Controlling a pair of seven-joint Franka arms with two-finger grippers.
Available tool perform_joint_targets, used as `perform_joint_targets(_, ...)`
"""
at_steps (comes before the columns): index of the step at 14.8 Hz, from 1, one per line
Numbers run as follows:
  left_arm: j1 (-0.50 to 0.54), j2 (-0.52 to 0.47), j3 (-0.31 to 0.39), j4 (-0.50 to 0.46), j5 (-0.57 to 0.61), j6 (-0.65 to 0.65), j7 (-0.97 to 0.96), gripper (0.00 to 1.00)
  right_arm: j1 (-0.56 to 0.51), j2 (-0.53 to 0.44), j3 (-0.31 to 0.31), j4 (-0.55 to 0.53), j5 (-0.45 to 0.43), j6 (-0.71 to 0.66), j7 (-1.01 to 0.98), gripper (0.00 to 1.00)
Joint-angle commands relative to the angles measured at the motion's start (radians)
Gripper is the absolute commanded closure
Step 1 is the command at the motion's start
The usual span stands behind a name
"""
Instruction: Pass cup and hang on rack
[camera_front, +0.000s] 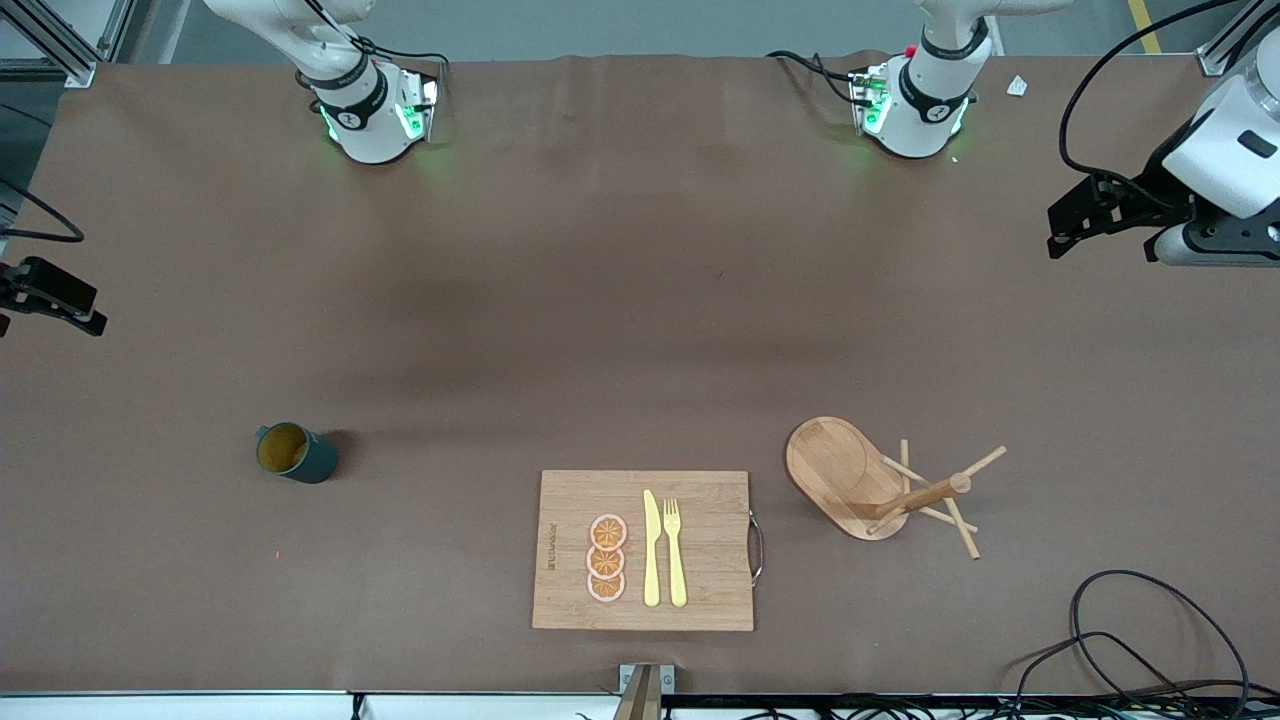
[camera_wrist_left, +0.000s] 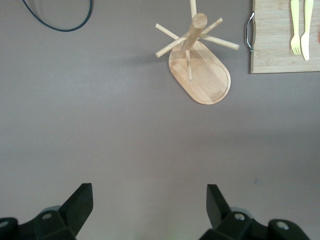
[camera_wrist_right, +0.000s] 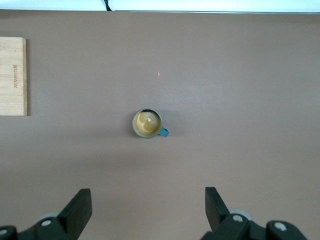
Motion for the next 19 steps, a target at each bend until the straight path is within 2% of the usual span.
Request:
perform_joint_targets(1,0.006,0.0,-0.001,0.018,-0.001,-0.019,0.001,0.0,-0.019,-0.027,0.018,-0.032,-0.004,0.013,0.006,0.0)
perform_joint_targets(19,0.009,0.005,0.01,0.018,-0.002,-0.018,-0.002,0.0,-0.018,-0.027,0.018,-0.032,-0.003,0.014,0.006,0.0)
